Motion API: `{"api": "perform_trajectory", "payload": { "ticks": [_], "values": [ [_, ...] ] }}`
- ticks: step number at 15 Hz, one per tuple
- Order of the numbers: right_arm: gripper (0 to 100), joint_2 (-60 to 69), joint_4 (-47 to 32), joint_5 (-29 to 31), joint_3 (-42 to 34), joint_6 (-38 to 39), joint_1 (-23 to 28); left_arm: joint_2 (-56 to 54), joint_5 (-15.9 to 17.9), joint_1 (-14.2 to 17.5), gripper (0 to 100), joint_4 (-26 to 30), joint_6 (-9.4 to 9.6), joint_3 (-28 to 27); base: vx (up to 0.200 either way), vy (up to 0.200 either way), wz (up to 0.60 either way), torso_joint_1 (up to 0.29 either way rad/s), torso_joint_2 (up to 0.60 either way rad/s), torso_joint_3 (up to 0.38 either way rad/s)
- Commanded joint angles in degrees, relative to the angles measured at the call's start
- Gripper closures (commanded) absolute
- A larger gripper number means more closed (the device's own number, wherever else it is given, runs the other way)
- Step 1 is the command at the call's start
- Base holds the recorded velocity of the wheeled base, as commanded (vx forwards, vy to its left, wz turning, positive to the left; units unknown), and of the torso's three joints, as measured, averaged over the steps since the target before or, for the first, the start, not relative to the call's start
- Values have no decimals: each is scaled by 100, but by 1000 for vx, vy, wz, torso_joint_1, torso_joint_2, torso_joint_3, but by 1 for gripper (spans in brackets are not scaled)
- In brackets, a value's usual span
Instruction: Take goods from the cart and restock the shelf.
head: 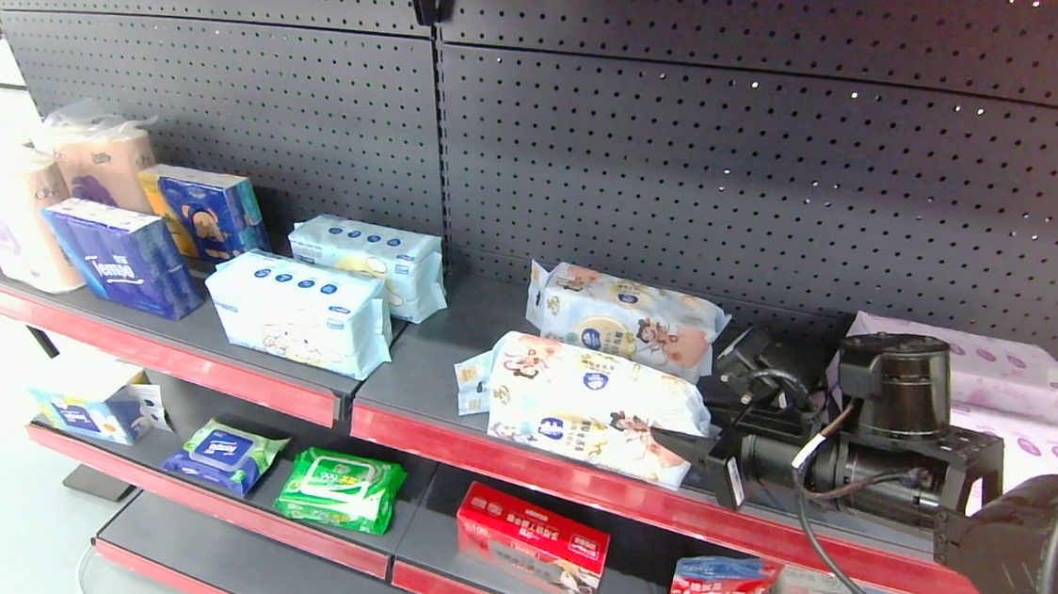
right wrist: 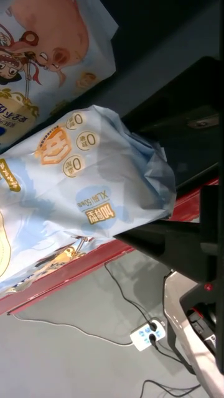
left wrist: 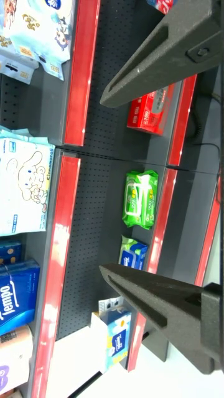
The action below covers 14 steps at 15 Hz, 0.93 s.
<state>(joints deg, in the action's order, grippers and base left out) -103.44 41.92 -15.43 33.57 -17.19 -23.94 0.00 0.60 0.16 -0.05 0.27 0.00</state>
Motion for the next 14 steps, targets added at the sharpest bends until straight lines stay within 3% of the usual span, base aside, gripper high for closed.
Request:
{"api": "perform_trajectory", "payload": {
  "ticks": [1, 2, 3, 14],
  "values": [
    [100, -10, 0, -4, 0, -4, -5, 0, 2, 2, 0, -4, 0, 0, 0, 0, 0, 0, 0, 0],
    [100, -10, 0, -4, 0, -4, -5, 0, 2, 2, 0, -4, 0, 0, 0, 0, 0, 0, 0, 0],
    [0, -10, 0, -4, -9, 5, -5, 0, 2, 2, 0, -4, 0, 0, 0, 0, 0, 0, 0, 0],
    [0, 271, -18, -12, -70, 75, 118, 0, 2, 2, 0, 5, 0, 0, 0, 0, 0, 0, 0, 0]
  ]
}}
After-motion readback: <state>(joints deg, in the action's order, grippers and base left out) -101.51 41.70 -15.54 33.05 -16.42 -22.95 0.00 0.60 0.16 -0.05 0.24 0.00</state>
